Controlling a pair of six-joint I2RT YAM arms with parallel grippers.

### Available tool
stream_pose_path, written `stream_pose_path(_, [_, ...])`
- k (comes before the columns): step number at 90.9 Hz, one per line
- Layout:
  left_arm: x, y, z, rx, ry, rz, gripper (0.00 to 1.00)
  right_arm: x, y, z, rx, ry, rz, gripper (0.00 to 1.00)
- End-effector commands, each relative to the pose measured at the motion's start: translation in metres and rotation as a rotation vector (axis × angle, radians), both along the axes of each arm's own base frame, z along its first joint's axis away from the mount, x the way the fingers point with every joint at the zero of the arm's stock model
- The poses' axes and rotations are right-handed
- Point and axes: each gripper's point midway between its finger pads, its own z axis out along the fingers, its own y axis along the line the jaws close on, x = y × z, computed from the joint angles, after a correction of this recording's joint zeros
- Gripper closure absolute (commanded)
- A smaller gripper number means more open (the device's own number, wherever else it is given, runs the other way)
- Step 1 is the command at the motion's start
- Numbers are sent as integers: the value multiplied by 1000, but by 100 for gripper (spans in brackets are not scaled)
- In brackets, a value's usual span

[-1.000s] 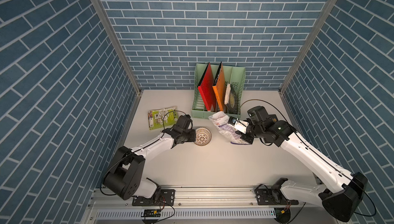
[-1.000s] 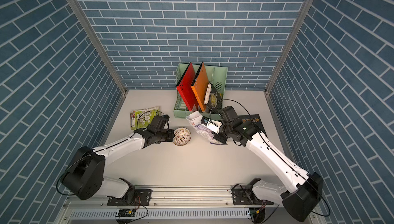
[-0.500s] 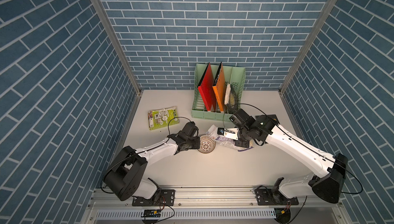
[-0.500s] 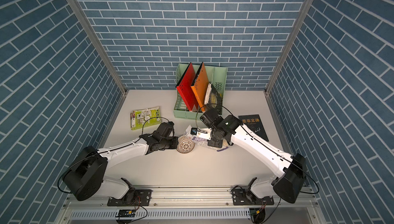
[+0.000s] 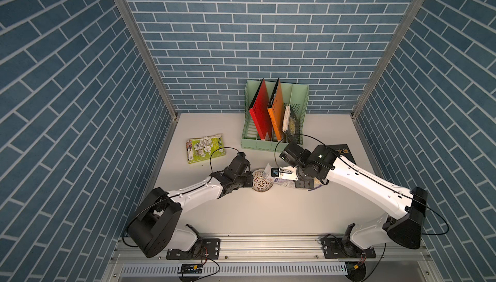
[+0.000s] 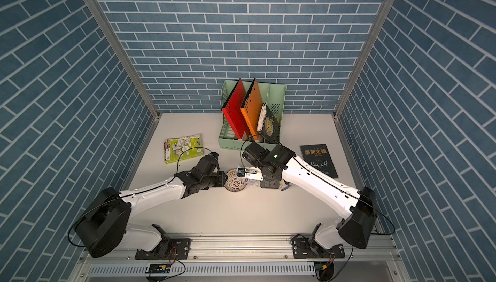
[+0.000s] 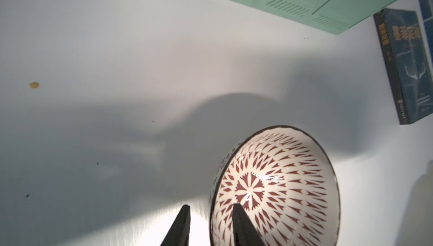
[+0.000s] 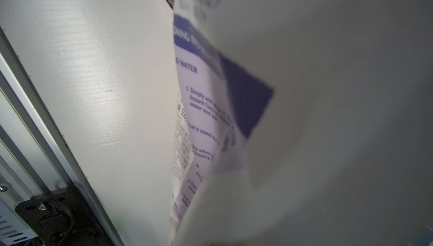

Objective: Pour the oats into the breakfast bowl
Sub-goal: Pour the oats into the bowl.

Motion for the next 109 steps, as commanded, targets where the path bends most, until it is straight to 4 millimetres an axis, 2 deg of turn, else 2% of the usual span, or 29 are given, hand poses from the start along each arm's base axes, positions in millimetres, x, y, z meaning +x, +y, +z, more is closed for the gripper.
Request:
stream_pose_path(1, [2,11,13,14,-67,37,60,8,-10,16,-88,-84,6,100])
stream_pose_path(21, [3,30,28,43,-130,93,53,13,-11,13,-191,-140,35,100])
stream_pose_path(34, [1,37,28,51,-138,108,51,22,-8,18,-285,-240,83,100])
stream_pose_path(51, [-1,39,26,48,-139,111,50,26,6,26,-335,-324,149,100])
stream_pose_path(109, [2,37,26,74,-135,85,47,31,23,31,-519,-503,314,100])
